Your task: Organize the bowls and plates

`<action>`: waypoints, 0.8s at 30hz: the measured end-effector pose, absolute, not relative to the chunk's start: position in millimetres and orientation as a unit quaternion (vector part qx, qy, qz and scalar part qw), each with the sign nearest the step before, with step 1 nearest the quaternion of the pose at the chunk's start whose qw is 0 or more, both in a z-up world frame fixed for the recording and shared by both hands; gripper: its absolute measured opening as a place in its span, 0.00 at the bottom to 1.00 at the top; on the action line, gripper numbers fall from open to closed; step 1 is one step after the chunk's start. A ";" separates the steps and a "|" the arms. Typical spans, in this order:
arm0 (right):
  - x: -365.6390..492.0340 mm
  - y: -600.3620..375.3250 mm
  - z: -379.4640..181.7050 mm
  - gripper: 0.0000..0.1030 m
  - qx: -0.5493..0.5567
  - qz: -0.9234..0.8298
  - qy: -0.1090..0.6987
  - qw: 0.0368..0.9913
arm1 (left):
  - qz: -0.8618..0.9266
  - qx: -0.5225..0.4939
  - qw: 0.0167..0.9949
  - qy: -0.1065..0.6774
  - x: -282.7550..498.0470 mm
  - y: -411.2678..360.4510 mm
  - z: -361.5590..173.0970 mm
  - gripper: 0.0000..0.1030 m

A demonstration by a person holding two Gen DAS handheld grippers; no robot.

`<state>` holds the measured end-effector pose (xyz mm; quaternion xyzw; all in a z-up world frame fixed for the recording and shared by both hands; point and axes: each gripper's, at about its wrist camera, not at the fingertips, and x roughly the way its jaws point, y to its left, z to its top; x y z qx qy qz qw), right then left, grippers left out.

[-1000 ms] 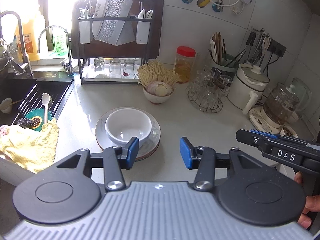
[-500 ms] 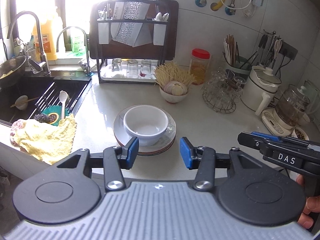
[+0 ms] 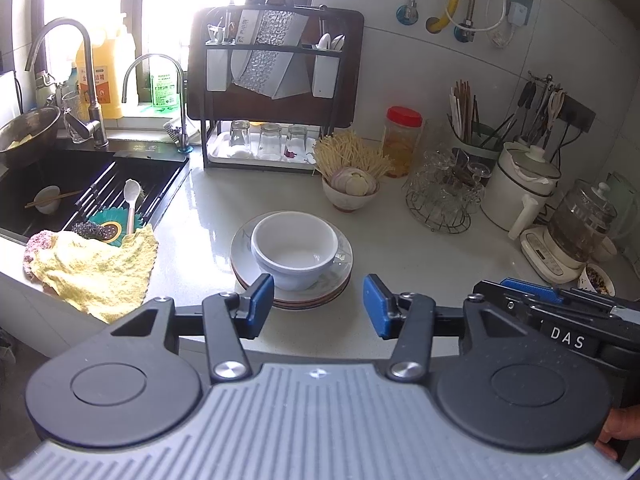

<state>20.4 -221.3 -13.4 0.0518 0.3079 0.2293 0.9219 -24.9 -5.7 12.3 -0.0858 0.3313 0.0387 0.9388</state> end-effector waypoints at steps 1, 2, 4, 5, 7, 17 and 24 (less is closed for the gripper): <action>19.9 -221.8 -12.9 0.37 0.051 0.229 0.307 0.922 | 0.039 -0.086 0.939 0.331 -26.1 -6.1 12.4 0.55; 19.5 -222.3 -12.6 0.37 0.051 0.229 0.307 0.922 | 0.039 -0.085 0.939 0.330 -27.0 -6.4 12.5 0.55; 18.5 -223.7 -12.2 0.37 0.050 0.228 0.305 0.923 | 0.039 -0.085 0.940 0.329 -28.9 -7.1 13.3 0.57; 18.5 -224.6 -12.4 0.37 0.051 0.227 0.306 0.923 | 0.039 -0.084 0.940 0.329 -29.5 -7.7 13.4 0.58; 17.8 -226.3 -13.2 0.42 0.053 0.224 0.307 0.923 | 0.043 -0.081 0.940 0.329 -29.4 -8.6 13.9 0.67; 17.1 -234.9 -15.8 0.68 0.052 0.206 0.296 0.931 | 0.046 -0.061 0.940 0.331 -34.2 -11.9 14.2 0.90; 19.6 -239.1 -13.4 0.76 0.056 0.214 0.287 0.932 | 0.060 -0.079 0.939 0.330 -32.8 -3.0 13.5 0.96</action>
